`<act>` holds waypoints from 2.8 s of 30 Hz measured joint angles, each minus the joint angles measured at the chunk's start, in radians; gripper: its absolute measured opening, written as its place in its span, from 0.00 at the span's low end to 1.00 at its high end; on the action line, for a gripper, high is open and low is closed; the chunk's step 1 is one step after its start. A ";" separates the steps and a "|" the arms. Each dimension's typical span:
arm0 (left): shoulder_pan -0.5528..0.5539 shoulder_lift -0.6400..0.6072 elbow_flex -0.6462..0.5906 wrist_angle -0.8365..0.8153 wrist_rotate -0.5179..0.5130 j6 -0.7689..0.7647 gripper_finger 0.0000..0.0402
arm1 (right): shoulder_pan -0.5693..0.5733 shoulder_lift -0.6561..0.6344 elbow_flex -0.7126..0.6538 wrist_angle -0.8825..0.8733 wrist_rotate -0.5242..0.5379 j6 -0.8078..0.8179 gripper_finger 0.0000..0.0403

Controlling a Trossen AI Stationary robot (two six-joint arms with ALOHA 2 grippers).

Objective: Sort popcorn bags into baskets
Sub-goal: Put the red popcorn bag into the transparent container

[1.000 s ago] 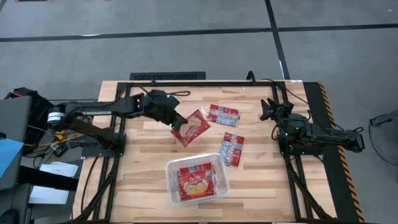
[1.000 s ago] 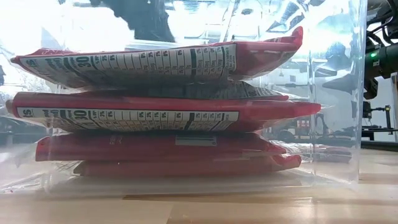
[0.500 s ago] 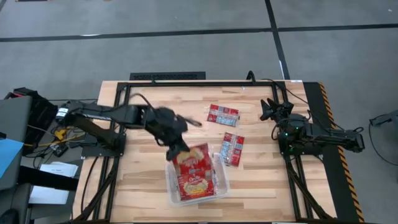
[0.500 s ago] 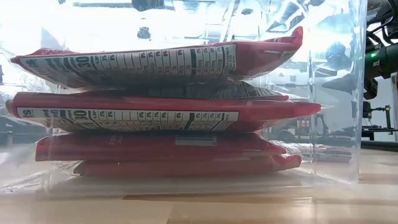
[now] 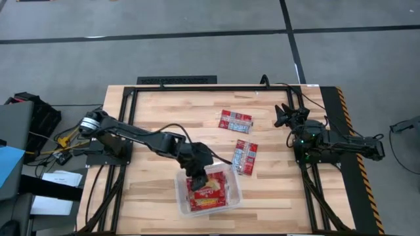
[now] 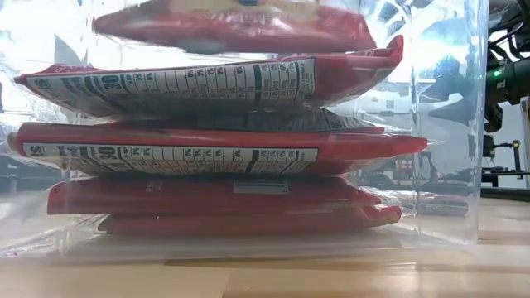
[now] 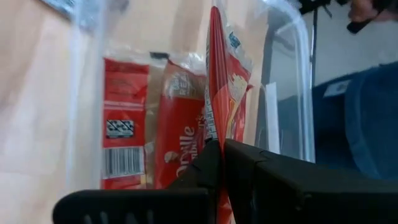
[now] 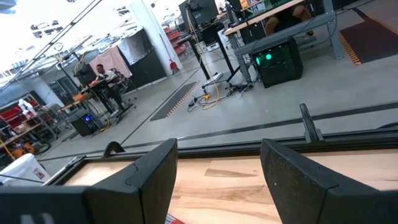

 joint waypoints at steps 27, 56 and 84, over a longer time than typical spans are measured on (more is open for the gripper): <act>0.120 0.023 0.095 0.003 0.222 -0.081 0.51 | 0.016 0.000 0.000 0.002 -0.044 0.026 0.63; 0.400 0.568 0.488 -0.022 -0.452 0.746 0.59 | -0.007 0.045 0.000 0.003 -0.040 0.034 0.63; 0.385 0.804 0.602 -0.171 -0.482 0.814 0.01 | -0.005 0.044 -0.001 0.005 -0.050 0.113 0.63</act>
